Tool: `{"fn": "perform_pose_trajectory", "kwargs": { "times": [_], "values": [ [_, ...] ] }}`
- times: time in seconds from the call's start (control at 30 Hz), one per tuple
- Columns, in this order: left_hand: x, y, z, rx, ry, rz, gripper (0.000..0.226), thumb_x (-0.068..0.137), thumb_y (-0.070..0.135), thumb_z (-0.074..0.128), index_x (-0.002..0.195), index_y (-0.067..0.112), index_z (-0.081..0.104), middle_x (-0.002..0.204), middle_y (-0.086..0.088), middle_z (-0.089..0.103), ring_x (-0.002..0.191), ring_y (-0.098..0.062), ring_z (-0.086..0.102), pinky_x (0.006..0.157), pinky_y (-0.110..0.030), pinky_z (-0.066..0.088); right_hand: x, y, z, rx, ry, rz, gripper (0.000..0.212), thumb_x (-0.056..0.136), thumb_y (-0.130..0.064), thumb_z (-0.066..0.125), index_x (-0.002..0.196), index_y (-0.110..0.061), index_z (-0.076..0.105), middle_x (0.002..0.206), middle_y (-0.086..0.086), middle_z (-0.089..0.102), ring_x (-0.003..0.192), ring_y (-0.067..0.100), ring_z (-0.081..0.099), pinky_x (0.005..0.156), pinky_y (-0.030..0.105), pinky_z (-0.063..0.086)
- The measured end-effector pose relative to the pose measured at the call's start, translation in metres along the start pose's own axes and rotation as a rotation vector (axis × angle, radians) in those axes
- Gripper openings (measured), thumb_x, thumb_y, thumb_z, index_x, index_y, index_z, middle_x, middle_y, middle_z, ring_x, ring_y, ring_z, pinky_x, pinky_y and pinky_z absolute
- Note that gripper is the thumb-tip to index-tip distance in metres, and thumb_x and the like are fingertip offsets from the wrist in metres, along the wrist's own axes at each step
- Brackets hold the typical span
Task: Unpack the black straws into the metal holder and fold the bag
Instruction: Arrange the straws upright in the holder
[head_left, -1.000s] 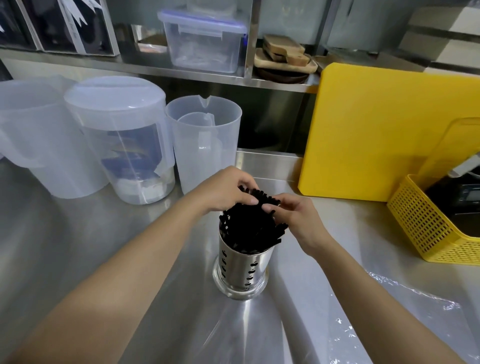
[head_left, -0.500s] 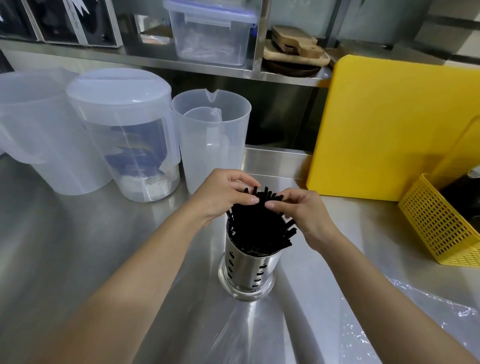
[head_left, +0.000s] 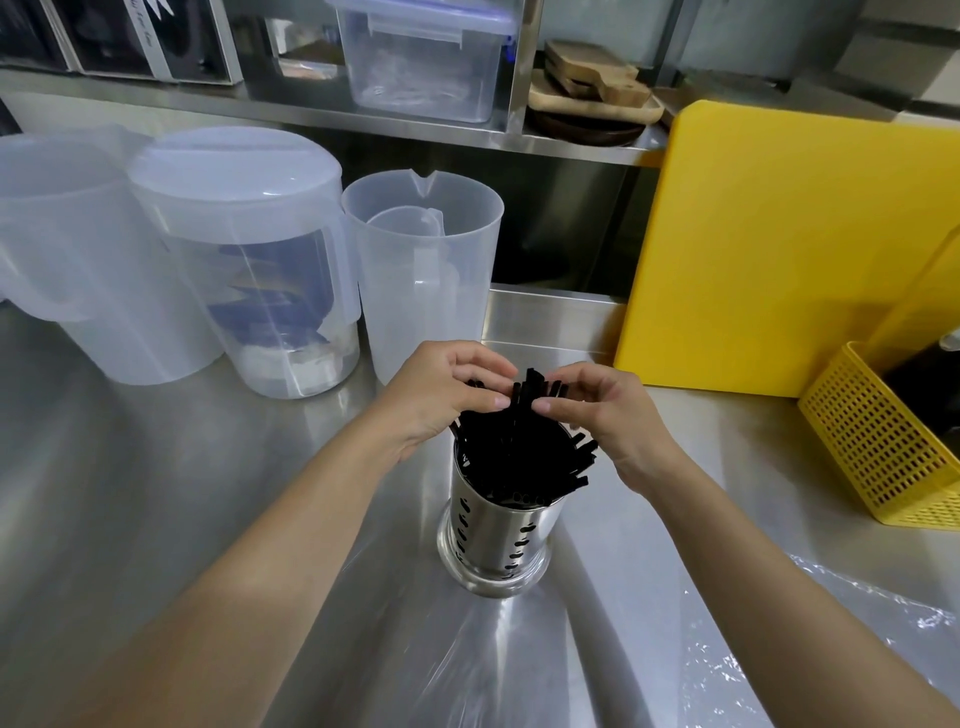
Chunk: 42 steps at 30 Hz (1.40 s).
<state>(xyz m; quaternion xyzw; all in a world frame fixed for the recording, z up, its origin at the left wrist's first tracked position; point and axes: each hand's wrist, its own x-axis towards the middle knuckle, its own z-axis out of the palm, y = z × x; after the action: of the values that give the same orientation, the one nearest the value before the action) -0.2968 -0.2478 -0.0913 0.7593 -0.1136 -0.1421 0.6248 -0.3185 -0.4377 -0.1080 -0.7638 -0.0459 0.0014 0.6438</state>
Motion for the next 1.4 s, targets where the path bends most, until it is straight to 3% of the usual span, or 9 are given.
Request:
{"fn": "perform_pose_trajectory", "kwargs": {
  "times": [0.1, 0.27, 0.43, 0.63, 0.73, 0.97, 1.13, 1.27, 1.4],
  "values": [
    [-0.001, 0.001, 0.0, 0.006, -0.007, 0.007, 0.025, 0.073, 0.0, 0.071, 0.091, 0.017, 0.069, 0.081, 0.004, 0.074, 0.075, -0.004, 0.069, 0.061, -0.007, 0.048, 0.001, -0.001, 0.0, -0.125, -0.013, -0.052, 0.028, 0.069, -0.011, 0.077, 0.085, -0.032, 0.068, 0.086, -0.008, 0.066, 0.071, -0.005, 0.057, 0.06, 0.006, 0.045],
    [-0.002, 0.006, 0.005, 0.146, -0.038, 0.056, 0.025, 0.074, 0.014, 0.074, 0.094, 0.026, 0.066, 0.089, 0.008, 0.07, 0.079, 0.0, 0.067, 0.064, -0.005, 0.047, 0.005, -0.004, 0.001, -0.119, -0.006, -0.077, 0.029, 0.069, -0.011, 0.077, 0.072, -0.039, 0.071, 0.077, -0.021, 0.068, 0.074, -0.005, 0.058, 0.063, 0.005, 0.043],
    [0.005, 0.015, 0.012, 0.352, -0.054, 0.078, 0.028, 0.074, 0.023, 0.074, 0.099, 0.026, 0.062, 0.097, 0.004, 0.071, 0.091, -0.01, 0.065, 0.081, -0.024, 0.05, 0.003, -0.003, 0.001, -0.1, -0.025, -0.072, 0.026, 0.069, -0.01, 0.077, 0.074, -0.034, 0.07, 0.073, -0.02, 0.068, 0.072, -0.005, 0.059, 0.062, 0.007, 0.045],
    [0.011, 0.014, 0.018, 0.395, -0.008, 0.077, 0.018, 0.077, 0.015, 0.071, 0.091, 0.024, 0.064, 0.077, 0.009, 0.071, 0.081, -0.009, 0.067, 0.079, -0.027, 0.051, 0.0, -0.003, -0.001, -0.096, -0.072, -0.077, 0.027, 0.073, -0.003, 0.073, 0.081, -0.028, 0.069, 0.078, -0.009, 0.064, 0.06, -0.006, 0.056, 0.059, 0.01, 0.046],
    [0.013, 0.013, 0.021, 0.413, 0.028, 0.088, 0.016, 0.077, 0.014, 0.071, 0.087, 0.024, 0.065, 0.077, 0.008, 0.072, 0.078, -0.01, 0.067, 0.079, -0.032, 0.053, 0.0, -0.002, -0.002, -0.091, -0.075, -0.072, 0.025, 0.072, -0.006, 0.074, 0.078, -0.03, 0.069, 0.077, -0.011, 0.066, 0.067, -0.001, 0.06, 0.064, 0.014, 0.049],
    [0.012, 0.014, 0.022, 0.466, 0.067, 0.128, 0.02, 0.074, 0.017, 0.072, 0.073, 0.031, 0.058, 0.076, 0.01, 0.067, 0.072, -0.009, 0.063, 0.075, -0.033, 0.052, 0.001, -0.003, -0.003, -0.086, -0.065, -0.104, 0.021, 0.073, -0.008, 0.074, 0.075, -0.028, 0.07, 0.07, -0.015, 0.069, 0.07, -0.001, 0.063, 0.062, 0.008, 0.046],
    [0.008, 0.019, 0.017, 0.472, 0.057, 0.155, 0.017, 0.073, 0.019, 0.074, 0.074, 0.03, 0.06, 0.077, 0.011, 0.067, 0.073, -0.01, 0.065, 0.077, -0.035, 0.054, 0.002, -0.006, -0.004, -0.174, -0.072, -0.097, 0.014, 0.077, -0.006, 0.07, 0.075, -0.019, 0.064, 0.076, 0.0, 0.065, 0.071, 0.008, 0.062, 0.063, 0.015, 0.05],
    [0.007, 0.02, 0.016, 0.456, 0.088, 0.162, 0.018, 0.074, 0.019, 0.074, 0.073, 0.03, 0.059, 0.077, 0.012, 0.065, 0.075, -0.012, 0.065, 0.074, -0.033, 0.051, 0.004, -0.007, -0.002, -0.261, -0.047, -0.07, 0.008, 0.079, -0.013, 0.07, 0.074, -0.016, 0.064, 0.072, 0.0, 0.065, 0.063, 0.002, 0.06, 0.061, 0.014, 0.047],
    [0.006, 0.024, 0.015, 0.414, 0.152, 0.184, 0.017, 0.075, 0.02, 0.073, 0.073, 0.031, 0.06, 0.078, 0.012, 0.064, 0.08, -0.012, 0.064, 0.075, -0.029, 0.049, 0.003, -0.015, -0.005, -0.281, -0.07, -0.07, 0.007, 0.08, -0.016, 0.069, 0.075, -0.015, 0.064, 0.078, 0.005, 0.064, 0.069, 0.011, 0.059, 0.065, 0.023, 0.047]
  ]
}}
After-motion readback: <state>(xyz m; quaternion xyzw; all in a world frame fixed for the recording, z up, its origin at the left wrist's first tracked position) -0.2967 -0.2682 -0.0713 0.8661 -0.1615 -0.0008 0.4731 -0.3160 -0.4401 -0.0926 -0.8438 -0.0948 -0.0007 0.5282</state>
